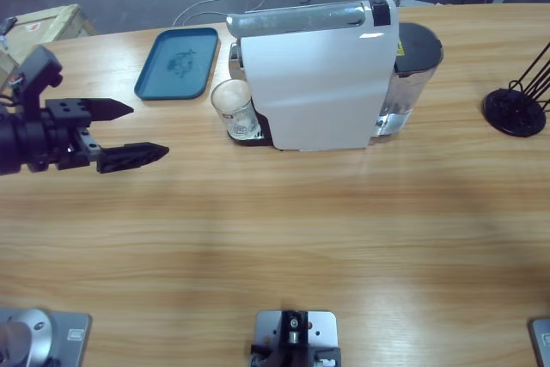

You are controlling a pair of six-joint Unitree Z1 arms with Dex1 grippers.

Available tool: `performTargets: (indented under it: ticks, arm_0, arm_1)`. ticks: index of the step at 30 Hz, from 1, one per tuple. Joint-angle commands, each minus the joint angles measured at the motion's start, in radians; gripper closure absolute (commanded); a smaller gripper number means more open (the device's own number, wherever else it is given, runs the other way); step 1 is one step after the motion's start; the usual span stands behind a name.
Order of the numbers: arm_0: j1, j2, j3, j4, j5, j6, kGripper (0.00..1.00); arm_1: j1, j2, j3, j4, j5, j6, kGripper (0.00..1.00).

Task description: Pour coffee

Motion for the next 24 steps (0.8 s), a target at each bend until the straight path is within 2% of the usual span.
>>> performTargets:
  ticks: [1,10,11,12,13,14,17,24]
  arm_0:
    - [-0.008,-0.003,0.039,-0.013,-0.015,-0.016,0.013]
    - [-0.008,-0.009,0.045,-0.012,-0.015,-0.025,0.013]
    - [-0.008,-0.010,0.046,-0.012,-0.015,-0.025,0.013]
    - [-0.008,-0.009,0.047,-0.012,-0.015,-0.025,0.013]
    - [-0.008,-0.009,0.047,-0.012,-0.015,-0.025,0.013]
    - [-0.008,-0.007,0.047,-0.012,-0.015,-0.025,0.013]
    - [-0.008,-0.005,0.047,-0.013,-0.015,-0.025,0.013]
    - [-0.008,0.011,0.047,-0.015,-0.011,-0.025,0.013]
  arm_1:
    - [0.042,-0.080,0.150,-0.005,-0.017,0.051,0.000]
    - [0.042,-0.083,0.177,-0.010,-0.019,0.053,0.000]
    - [0.042,-0.078,0.176,-0.011,-0.023,0.053,0.027]
    - [0.041,-0.069,0.170,-0.011,-0.025,0.053,0.284]
    - [0.038,-0.056,0.161,-0.010,-0.032,0.050,0.739]
    - [0.030,-0.045,0.154,-0.013,-0.031,0.020,0.990]
    - [0.011,-0.016,0.119,-0.015,-0.069,-0.037,1.000]
    - [-0.033,0.100,-0.004,0.052,-0.030,-0.067,1.000]
